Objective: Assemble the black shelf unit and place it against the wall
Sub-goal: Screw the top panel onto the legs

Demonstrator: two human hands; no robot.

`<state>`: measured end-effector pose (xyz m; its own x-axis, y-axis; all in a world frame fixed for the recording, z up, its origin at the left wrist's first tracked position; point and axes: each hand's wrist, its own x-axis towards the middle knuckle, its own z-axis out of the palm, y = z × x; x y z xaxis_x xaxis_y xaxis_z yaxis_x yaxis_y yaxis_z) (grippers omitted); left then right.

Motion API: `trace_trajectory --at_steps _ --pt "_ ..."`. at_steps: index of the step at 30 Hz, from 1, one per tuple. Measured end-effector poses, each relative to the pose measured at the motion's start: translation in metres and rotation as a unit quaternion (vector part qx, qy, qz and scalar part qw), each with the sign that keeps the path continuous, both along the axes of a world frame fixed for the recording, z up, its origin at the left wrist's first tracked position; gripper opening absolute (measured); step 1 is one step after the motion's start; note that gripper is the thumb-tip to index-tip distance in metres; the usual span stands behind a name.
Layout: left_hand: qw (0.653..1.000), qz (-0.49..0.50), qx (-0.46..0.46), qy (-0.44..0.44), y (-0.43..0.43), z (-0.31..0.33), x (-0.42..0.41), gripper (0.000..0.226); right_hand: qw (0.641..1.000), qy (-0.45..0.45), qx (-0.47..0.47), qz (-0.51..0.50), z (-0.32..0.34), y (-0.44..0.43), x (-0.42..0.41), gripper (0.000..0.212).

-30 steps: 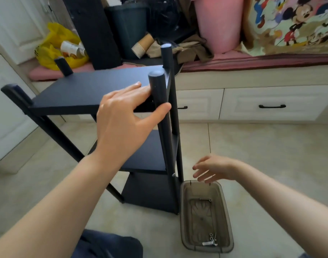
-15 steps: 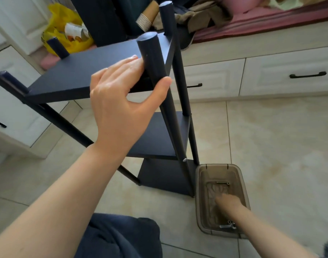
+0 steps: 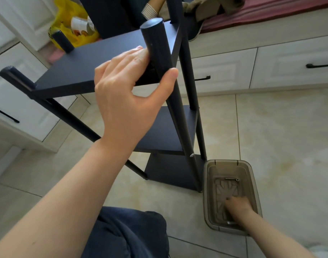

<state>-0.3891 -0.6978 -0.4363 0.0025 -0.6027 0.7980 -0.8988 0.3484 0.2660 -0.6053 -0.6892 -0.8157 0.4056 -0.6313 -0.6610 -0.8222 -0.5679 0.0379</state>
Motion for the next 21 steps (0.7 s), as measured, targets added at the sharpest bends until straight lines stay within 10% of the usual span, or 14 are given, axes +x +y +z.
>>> trace_trajectory --at_steps 10,17,21 --pt "1.0 0.008 0.021 -0.003 0.004 0.005 -0.003 0.041 0.967 -0.156 0.05 -0.197 0.022 -0.009 0.004 0.017" --pt "0.999 0.007 0.039 -0.011 0.005 0.009 -0.004 0.044 0.833 -0.382 -0.01 -0.4 0.079 -0.032 0.018 0.037" --pt "0.999 0.011 0.042 -0.024 0.006 0.012 -0.003 0.046 0.665 -0.549 -0.024 -0.505 0.133 -0.041 0.041 0.038"
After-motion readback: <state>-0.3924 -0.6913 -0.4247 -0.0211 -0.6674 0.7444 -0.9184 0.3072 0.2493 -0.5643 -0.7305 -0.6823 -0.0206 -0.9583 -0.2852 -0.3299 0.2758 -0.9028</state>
